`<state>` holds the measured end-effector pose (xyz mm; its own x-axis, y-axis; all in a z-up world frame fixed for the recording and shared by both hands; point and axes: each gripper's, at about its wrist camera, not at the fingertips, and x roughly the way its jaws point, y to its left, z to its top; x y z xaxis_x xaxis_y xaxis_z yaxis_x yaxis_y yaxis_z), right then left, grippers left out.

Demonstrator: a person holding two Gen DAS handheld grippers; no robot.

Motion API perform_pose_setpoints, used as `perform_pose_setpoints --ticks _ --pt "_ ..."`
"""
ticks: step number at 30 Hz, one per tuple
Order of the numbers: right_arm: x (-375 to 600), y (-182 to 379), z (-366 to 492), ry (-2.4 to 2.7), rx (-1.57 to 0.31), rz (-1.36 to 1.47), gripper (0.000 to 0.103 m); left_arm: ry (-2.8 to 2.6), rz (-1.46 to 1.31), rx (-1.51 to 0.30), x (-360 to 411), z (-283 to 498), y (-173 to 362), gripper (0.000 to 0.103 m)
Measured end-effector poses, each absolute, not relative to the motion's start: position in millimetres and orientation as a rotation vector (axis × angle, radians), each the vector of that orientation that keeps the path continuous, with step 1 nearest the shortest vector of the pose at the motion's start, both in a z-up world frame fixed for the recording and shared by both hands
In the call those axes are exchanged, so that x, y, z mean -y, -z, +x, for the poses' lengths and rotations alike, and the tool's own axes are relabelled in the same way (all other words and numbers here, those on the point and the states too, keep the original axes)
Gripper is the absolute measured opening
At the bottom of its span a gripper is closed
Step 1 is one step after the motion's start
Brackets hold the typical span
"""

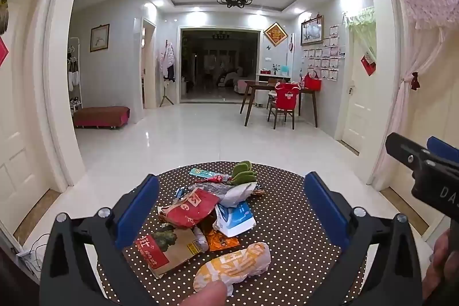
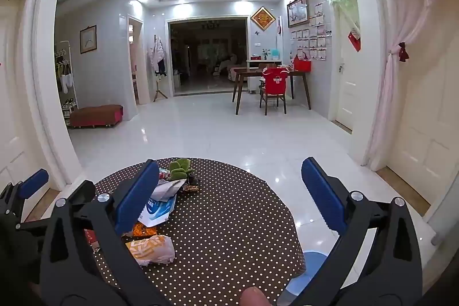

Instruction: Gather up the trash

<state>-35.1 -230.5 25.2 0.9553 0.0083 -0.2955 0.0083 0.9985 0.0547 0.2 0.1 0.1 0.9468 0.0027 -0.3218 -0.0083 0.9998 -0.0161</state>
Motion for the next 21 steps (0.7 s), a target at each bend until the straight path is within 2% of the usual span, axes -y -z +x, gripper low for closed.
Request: perform_pose_setpoints --ticks 21 --pt "231.5 -24.2 -35.8 0.005 -0.306 0.054 0.097 -0.039 -0.007 -0.266 3.6 -2.4 1.9 0.099"
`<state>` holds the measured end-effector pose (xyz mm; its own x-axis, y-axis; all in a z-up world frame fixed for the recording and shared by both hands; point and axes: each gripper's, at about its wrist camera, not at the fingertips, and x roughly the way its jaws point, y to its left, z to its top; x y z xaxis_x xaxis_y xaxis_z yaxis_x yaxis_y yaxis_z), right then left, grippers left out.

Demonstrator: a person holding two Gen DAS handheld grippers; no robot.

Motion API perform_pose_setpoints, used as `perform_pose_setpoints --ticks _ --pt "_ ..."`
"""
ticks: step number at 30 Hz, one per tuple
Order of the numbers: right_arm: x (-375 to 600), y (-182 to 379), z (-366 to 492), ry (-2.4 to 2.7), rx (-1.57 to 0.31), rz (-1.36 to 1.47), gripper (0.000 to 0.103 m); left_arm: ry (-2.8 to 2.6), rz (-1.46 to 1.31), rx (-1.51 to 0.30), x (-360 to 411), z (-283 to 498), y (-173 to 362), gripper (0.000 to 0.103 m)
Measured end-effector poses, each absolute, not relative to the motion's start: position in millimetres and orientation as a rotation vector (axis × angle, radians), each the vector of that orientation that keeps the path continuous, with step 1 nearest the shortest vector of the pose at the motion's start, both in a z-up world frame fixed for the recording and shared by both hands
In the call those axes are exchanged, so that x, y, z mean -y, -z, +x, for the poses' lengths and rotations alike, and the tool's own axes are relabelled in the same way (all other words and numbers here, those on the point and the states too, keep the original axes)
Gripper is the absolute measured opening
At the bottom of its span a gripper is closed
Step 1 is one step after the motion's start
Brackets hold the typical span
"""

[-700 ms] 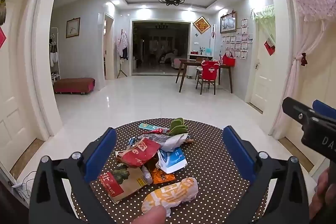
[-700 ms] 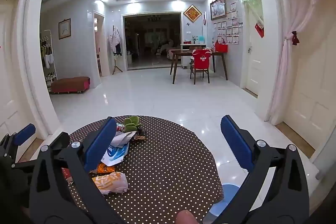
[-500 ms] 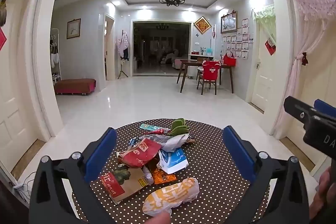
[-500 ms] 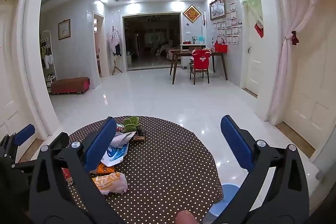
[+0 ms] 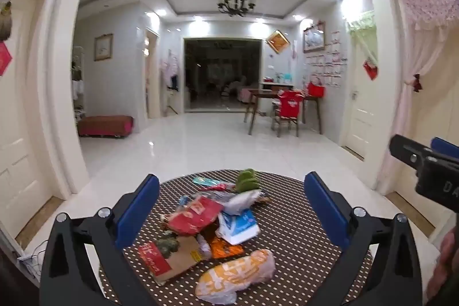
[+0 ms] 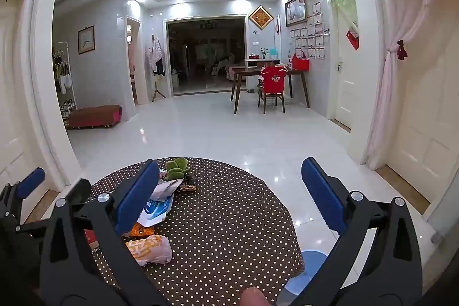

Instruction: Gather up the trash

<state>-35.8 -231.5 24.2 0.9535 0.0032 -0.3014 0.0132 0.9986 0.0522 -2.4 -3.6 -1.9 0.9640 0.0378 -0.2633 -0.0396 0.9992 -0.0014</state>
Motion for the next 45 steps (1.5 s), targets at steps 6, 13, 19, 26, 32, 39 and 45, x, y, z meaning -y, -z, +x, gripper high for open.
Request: perform_pose_setpoints --ticks 6,13,19,26,32,39,45 --pt "234.2 -21.3 -33.0 0.012 -0.311 0.060 0.097 -0.055 -0.001 -0.228 1.5 -3.8 2.6 0.099" --pt "233.5 -18.1 -30.4 0.015 -0.319 0.061 0.097 -0.010 -0.029 -0.298 0.6 3.5 6.0 0.099" --pt "233.2 -16.0 -28.3 0.017 -0.321 0.063 0.097 0.016 -0.038 -0.318 0.4 4.9 7.9 0.099" --pt "232.7 -15.5 -25.9 0.020 -0.323 0.062 0.097 0.024 -0.030 -0.322 2.4 5.9 9.1 0.099" --pt "231.3 -13.2 -24.9 0.017 -0.325 0.061 0.097 0.029 -0.018 -0.319 4.6 7.3 11.5 0.099" --pt "231.8 -12.8 -21.9 0.017 -0.335 0.059 0.097 0.023 -0.025 -0.323 2.0 10.9 15.1 0.099" --pt "229.6 -9.7 -14.5 0.013 -0.348 0.056 0.097 0.012 -0.037 -0.328 -2.3 15.0 20.0 0.099"
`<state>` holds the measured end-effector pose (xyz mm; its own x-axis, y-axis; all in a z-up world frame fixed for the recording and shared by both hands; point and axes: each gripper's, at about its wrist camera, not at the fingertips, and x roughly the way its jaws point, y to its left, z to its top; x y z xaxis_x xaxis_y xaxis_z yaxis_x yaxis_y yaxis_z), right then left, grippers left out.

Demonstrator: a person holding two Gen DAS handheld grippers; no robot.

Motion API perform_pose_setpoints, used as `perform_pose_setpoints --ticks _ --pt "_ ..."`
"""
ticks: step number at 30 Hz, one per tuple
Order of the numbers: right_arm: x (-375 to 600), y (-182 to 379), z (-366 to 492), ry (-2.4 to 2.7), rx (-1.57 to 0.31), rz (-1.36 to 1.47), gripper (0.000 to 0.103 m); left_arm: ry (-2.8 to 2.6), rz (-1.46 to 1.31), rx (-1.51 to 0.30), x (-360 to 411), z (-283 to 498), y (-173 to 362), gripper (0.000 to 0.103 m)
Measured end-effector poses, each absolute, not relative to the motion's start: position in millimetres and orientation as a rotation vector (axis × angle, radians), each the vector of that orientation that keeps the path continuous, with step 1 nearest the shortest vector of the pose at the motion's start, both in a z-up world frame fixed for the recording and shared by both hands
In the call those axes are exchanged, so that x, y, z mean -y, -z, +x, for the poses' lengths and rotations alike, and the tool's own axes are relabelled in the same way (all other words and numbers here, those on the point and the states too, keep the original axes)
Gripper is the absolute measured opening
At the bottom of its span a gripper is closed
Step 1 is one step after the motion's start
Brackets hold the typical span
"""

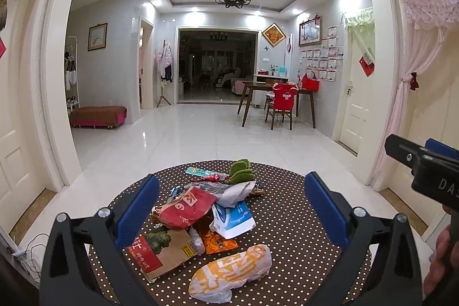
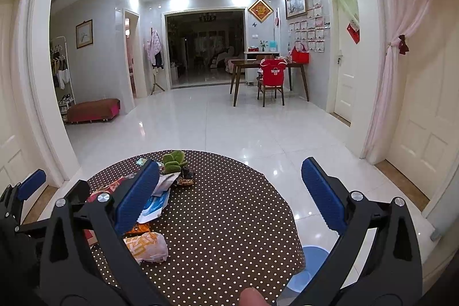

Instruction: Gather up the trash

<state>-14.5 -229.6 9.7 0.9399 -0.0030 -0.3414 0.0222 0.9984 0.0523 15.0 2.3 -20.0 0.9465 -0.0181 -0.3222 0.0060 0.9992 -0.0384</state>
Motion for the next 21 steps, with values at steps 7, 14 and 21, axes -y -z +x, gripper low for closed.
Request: perform_pose_setpoints --ticks 7,14,21 --pt "226.6 10.6 2.4 -0.036 -0.407 0.063 0.097 -0.025 -0.051 -0.366 -17.8 20.2 37.7 0.099" --pt "212.0 65.0 36.6 -0.171 -0.578 0.091 0.097 -0.097 -0.046 -0.482 -52.1 28.4 82.3 0.099" --pt "155.7 135.3 66.6 -0.371 -0.803 0.048 0.097 -0.158 -0.052 -0.569 -86.0 29.2 116.4 0.099"
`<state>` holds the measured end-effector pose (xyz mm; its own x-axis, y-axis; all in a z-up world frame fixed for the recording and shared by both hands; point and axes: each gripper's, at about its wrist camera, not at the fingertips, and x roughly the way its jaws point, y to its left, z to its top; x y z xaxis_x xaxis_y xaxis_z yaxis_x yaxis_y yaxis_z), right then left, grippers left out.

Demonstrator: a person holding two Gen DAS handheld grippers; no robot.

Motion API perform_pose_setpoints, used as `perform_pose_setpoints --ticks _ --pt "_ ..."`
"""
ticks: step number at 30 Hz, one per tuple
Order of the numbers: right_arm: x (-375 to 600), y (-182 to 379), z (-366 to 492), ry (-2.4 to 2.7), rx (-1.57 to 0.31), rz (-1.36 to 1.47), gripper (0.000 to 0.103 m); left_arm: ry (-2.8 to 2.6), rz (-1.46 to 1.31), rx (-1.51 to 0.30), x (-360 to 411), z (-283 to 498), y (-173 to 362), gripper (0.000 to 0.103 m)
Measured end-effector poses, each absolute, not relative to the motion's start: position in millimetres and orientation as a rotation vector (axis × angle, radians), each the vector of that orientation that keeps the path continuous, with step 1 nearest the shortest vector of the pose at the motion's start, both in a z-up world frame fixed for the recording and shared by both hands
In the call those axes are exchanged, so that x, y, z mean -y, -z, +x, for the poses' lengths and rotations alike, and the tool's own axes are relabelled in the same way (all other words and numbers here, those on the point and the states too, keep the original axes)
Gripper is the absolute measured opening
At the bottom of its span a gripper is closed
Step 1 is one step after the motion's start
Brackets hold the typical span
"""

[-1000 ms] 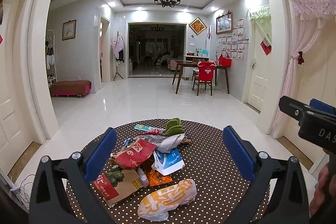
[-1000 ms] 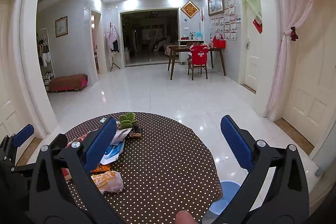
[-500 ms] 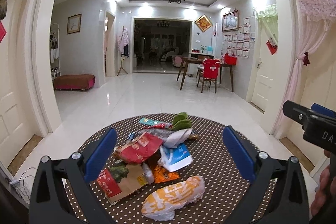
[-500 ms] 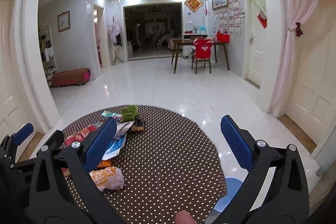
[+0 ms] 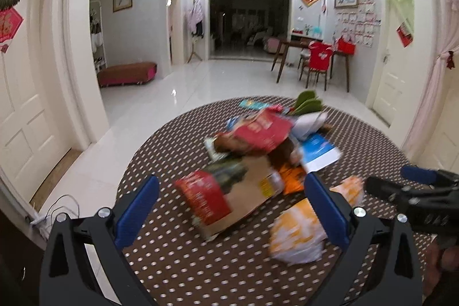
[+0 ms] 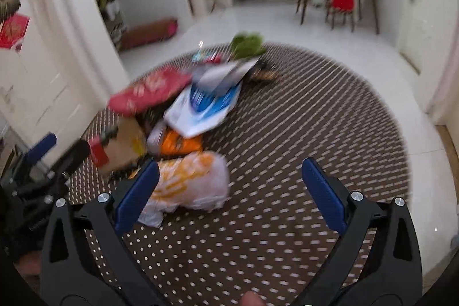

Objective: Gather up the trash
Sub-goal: 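Grasp the white-orange plastic bag with the right gripper while the left grasps the brown paper bag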

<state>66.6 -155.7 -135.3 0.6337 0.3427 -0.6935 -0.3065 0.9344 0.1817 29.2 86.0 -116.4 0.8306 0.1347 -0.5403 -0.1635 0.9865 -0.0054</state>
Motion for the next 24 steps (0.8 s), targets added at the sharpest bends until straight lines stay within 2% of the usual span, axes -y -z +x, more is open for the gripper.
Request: perform_pose_setpoints --ticks 6,7,9,15,20,24 --pt "131.5 162.0 84.5 -0.452 -0.894 0.091 0.095 -0.188 -0.060 -0.601 -106.0 28.5 130.4 0.099" --pt "128.7 164.2 85.4 -0.463 -0.901 0.090 0.091 -0.192 -0.062 -0.607 -109.3 28.6 131.8 0.099" --pt "123.2 170.5 89.0 -0.493 -0.919 0.096 0.068 -0.197 -0.067 -0.613 -113.0 31.1 134.2 0.099" --pt "131.9 160.5 84.7 -0.535 -0.899 0.133 0.044 -0.165 -0.041 -0.594 -111.8 45.1 125.6 0.099" --pt "168.1 146.4 75.7 -0.483 -0.858 0.174 0.043 -0.115 0.034 -0.564 -96.8 72.7 114.4 0.099" --pt "195.8 140.5 73.2 -0.442 -0.834 0.210 0.043 -0.071 0.168 -0.655 -78.2 107.2 122.5 0.099"
